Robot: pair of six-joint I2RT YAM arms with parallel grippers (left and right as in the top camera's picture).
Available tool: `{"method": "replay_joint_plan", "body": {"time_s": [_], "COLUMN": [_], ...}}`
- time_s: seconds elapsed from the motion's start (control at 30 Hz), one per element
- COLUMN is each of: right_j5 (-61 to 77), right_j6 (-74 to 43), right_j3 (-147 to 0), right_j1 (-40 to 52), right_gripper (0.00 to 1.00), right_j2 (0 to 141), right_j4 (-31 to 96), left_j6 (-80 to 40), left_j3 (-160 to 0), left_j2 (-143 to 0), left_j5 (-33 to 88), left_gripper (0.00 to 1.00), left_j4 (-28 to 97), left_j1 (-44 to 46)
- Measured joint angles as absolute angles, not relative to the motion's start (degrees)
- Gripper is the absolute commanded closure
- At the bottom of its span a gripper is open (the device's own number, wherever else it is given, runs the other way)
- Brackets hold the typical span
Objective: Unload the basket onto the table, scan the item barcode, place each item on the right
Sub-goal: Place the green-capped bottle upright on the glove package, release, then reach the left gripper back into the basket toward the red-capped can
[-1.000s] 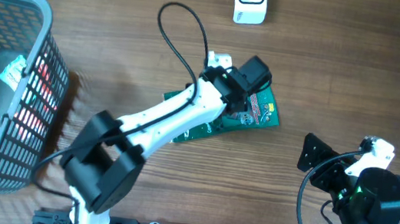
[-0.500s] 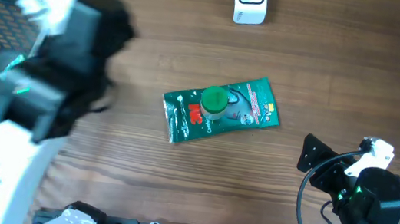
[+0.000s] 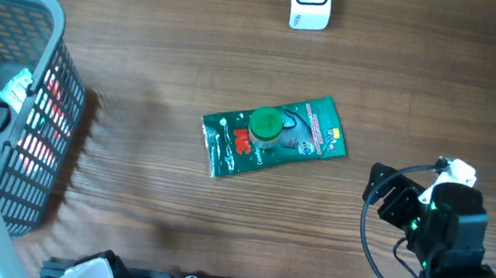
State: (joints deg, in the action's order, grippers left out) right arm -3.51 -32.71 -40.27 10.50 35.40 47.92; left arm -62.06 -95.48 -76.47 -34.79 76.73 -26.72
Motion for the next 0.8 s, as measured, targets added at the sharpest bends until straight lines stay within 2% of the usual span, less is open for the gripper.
{"method": "replay_joint_plan", "body": {"time_s": [0.33, 0.8], "right_j5": [-3.51, -2.37], "right_j6": [-32.71, -32.91], "right_j3": [-40.27, -40.27], "right_j1": [10.5, 10.5], "right_gripper": [0.0, 0.0], "right_j2": [42.68, 44.8], "right_j4": [47.29, 43.62], "left_j6": [-65.71, -65.65], "left_j3": [-90.56, -90.48], "left_j2": [-89.95, -102.67], "left_j5": [-34.46, -38.46], "left_gripper": [0.0, 0.0], "left_j4": [71.22, 63.4], "left_j1": [-33.19, -36.18]}}
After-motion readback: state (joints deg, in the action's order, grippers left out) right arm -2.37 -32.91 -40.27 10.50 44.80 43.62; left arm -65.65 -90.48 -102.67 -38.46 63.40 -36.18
